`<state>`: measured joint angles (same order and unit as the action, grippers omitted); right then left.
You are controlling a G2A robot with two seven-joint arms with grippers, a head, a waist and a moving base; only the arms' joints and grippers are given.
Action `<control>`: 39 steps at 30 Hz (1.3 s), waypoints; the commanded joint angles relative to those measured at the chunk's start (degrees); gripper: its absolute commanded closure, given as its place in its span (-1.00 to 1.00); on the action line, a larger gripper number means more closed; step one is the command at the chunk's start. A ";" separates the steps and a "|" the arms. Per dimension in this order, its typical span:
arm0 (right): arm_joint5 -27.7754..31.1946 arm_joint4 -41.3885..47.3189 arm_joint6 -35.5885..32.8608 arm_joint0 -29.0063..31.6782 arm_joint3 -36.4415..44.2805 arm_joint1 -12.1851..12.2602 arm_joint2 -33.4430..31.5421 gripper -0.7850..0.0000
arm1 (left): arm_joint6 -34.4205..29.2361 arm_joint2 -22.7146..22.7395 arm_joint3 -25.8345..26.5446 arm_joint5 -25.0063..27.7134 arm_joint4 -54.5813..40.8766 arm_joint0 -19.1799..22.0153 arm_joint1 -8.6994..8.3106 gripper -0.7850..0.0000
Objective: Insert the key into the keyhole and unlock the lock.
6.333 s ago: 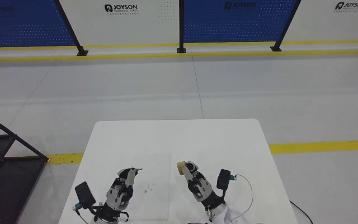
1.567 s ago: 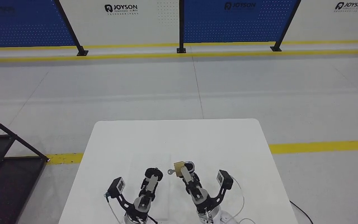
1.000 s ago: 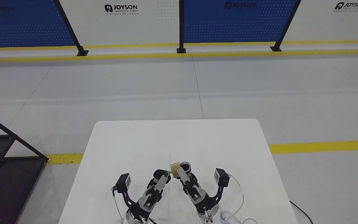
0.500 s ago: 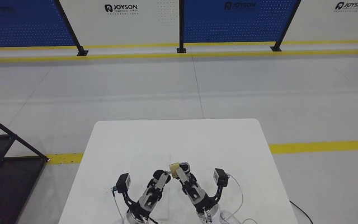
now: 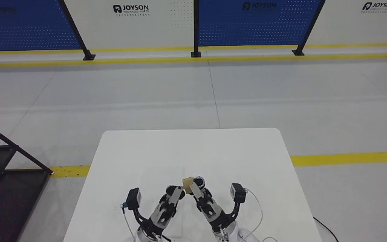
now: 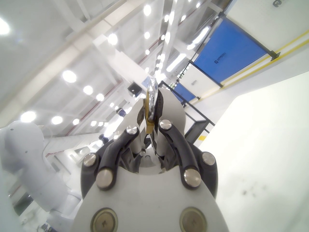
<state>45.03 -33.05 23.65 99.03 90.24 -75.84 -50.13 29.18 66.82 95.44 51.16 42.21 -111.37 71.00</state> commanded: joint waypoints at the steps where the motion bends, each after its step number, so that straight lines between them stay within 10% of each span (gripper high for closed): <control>1: 0.09 -0.14 -0.10 0.12 0.05 0.00 0.01 1.00 | 0.82 -0.03 -0.03 -0.39 1.53 -0.03 0.07 1.00; 39: -1.51 -0.31 -3.94 2.00 2.29 0.54 -1.64 1.00 | 37.03 -4.84 -9.82 -26.56 41.05 4.85 1.21 1.00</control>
<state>43.55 -33.13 19.78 101.01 92.50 -75.32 -51.75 66.15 62.10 85.63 24.64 83.36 -106.57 72.21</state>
